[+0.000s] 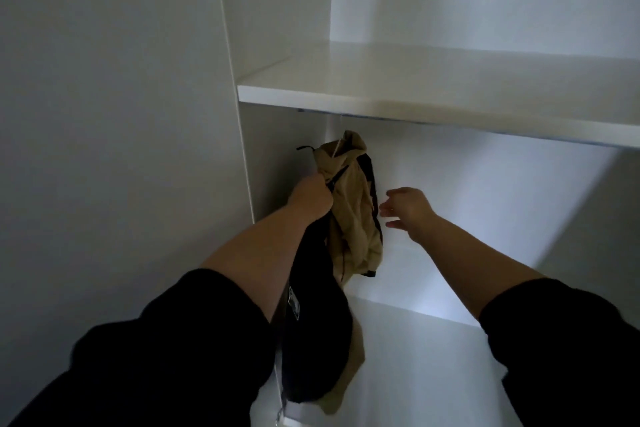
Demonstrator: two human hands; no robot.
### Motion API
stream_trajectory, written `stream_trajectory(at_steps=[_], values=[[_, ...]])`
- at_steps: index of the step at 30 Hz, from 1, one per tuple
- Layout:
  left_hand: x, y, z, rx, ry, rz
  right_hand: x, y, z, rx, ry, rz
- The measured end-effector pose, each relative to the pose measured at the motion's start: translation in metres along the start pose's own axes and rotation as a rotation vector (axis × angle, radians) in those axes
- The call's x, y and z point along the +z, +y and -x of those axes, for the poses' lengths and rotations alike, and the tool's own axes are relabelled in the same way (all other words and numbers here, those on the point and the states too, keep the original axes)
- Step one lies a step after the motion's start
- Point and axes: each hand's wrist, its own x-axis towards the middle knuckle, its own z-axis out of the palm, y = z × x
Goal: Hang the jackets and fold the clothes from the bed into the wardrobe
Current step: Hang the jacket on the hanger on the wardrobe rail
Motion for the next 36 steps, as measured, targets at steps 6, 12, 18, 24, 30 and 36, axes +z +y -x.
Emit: stream_trajectory(at_steps=[6, 12, 18, 24, 30, 36], values=[[0.016, -0.020, -0.002, -0.037, 0.032, -0.129, -0.021, 0.012, 0.012, 0.055, 0.046, -0.098], [0.027, -0.003, 0.017, 0.057, 0.243, -0.333, -0.049, 0.037, 0.030, -0.037, 0.088, 0.035], [0.074, 0.056, 0.076, 0.435, 0.231, -0.593, -0.089, 0.075, 0.072, -0.247, 0.164, 0.402], [0.115, 0.108, 0.141, 0.509, 0.218, -0.562, -0.137, 0.100, 0.125, -0.348, 0.251, 0.602], [0.124, 0.162, 0.203, 0.612, 0.246, -0.568, -0.185, 0.111, 0.203, -0.360, 0.429, 0.762], [0.115, 0.196, 0.280, 0.788, 0.214, -0.553, -0.208, 0.123, 0.312, -0.259, 0.597, 0.797]])
